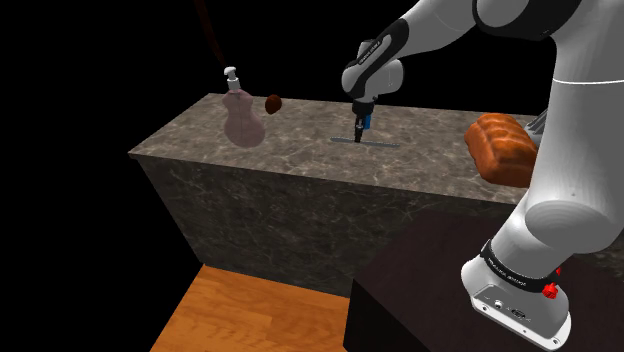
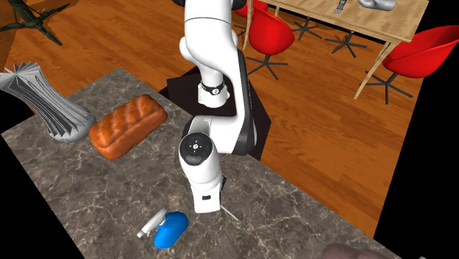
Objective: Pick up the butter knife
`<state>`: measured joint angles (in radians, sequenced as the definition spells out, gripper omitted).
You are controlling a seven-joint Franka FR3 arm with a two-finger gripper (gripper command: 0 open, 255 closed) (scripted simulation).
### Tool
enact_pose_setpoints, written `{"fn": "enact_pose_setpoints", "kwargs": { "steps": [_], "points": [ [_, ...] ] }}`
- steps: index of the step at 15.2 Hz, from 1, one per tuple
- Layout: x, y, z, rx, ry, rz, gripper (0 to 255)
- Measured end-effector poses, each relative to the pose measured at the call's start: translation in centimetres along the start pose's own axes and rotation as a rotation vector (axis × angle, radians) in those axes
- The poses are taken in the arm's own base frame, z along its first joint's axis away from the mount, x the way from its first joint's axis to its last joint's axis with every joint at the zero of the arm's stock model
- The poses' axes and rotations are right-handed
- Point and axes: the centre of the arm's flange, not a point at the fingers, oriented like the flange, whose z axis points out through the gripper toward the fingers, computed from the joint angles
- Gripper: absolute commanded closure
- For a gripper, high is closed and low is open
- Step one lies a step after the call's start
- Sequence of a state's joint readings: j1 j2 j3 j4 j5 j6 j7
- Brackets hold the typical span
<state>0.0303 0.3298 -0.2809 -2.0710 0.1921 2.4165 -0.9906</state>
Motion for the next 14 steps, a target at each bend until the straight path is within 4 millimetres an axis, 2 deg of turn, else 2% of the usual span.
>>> {"fn": "enact_pose_setpoints", "kwargs": {
  "steps": [4,14],
  "points": [
    [0.0,0.0,-0.2,0.000,0.000,0.000,255],
    [0.3,0.0,-5.3,0.000,0.000,0.000,255]
  ]
}}
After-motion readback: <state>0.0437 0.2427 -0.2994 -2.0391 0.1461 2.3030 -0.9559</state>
